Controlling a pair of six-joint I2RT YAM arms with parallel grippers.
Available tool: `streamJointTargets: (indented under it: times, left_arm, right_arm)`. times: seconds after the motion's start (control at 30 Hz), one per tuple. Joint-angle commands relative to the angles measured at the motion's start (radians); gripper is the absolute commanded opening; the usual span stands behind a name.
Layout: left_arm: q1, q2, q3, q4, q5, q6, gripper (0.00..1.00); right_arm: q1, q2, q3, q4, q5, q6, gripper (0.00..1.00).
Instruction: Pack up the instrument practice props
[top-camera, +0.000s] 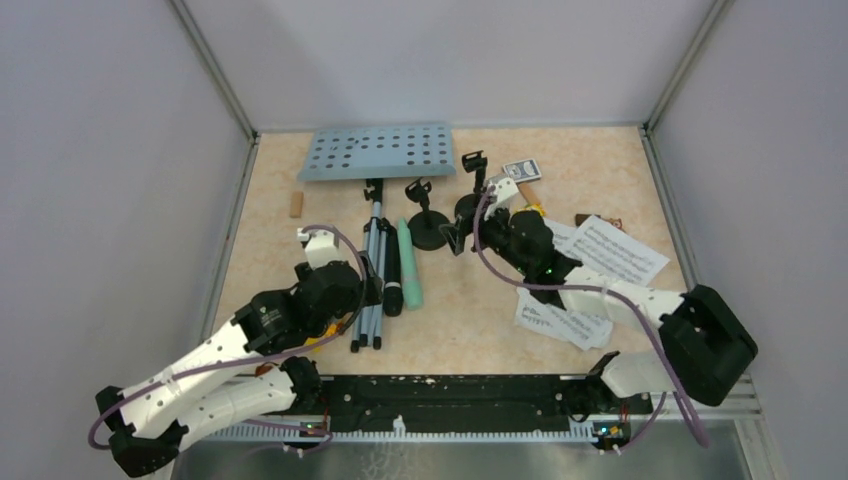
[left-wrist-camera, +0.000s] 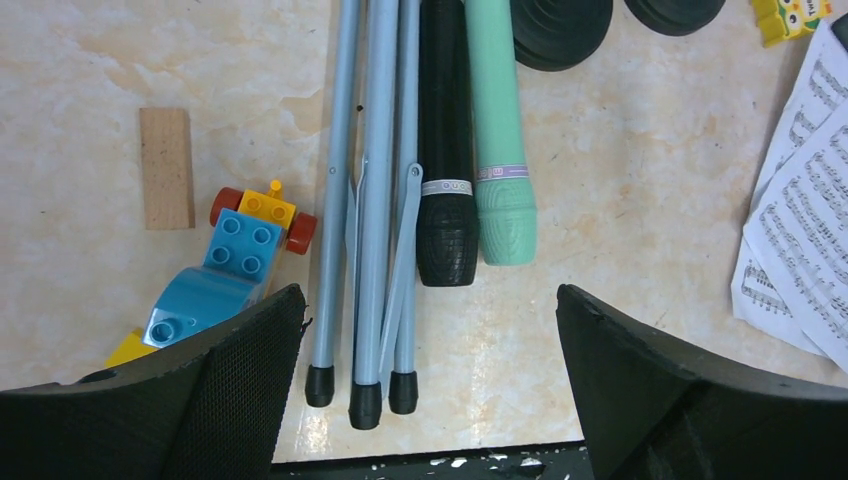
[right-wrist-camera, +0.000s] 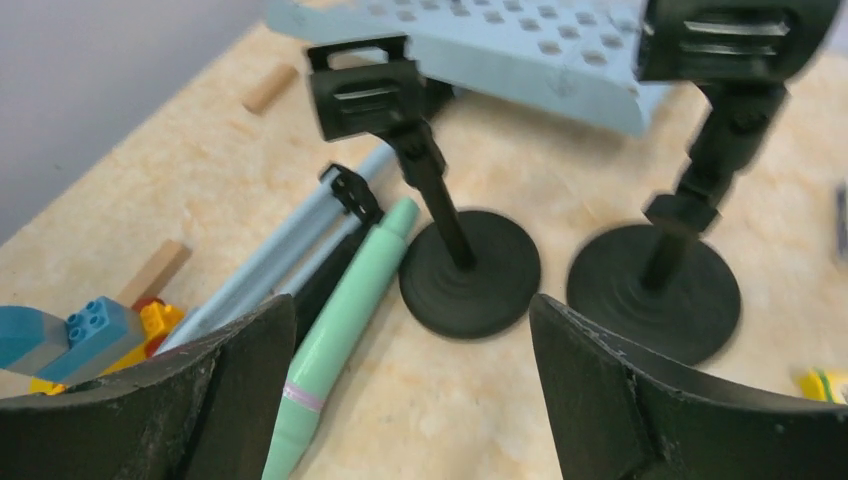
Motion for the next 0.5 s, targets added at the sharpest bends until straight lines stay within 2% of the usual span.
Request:
streamJointTargets:
  times: [0.0,0.1,0.27,0.33,0.47]
  left_arm:
    - [0.003,-0.013,-0.01,0.013,-0.052,-0.002,0.99]
    - [0.003,-0.04,-0.017,0.031,-0.05,0.027,0.99]
    - [0.003,-0.092,-0.035,0.016,-0.062,0.034,0.99]
    - [0.003,-0.116,-0.047,0.012,-0.068,0.04,0.99]
    - [0.003,-0.162,-0.062,0.001,-0.088,0.036,0.99]
  right_arm:
    - [-0.031,-0.091,0.204,-0.845,0.107,0.131,0.87]
    - [-0.194,-0.182,0.197,-0.988,-0.216,0.134,0.86]
    - [-0.556,-0.393,0.11,-1.021,-0.602,0.193,0.86]
    - [-0.679,-0.474,0.074,-1.013,-0.657,0.243,0.86]
    - [-0.804,-0.677,-0.009,-0.951,-0.67,0.375,0.86]
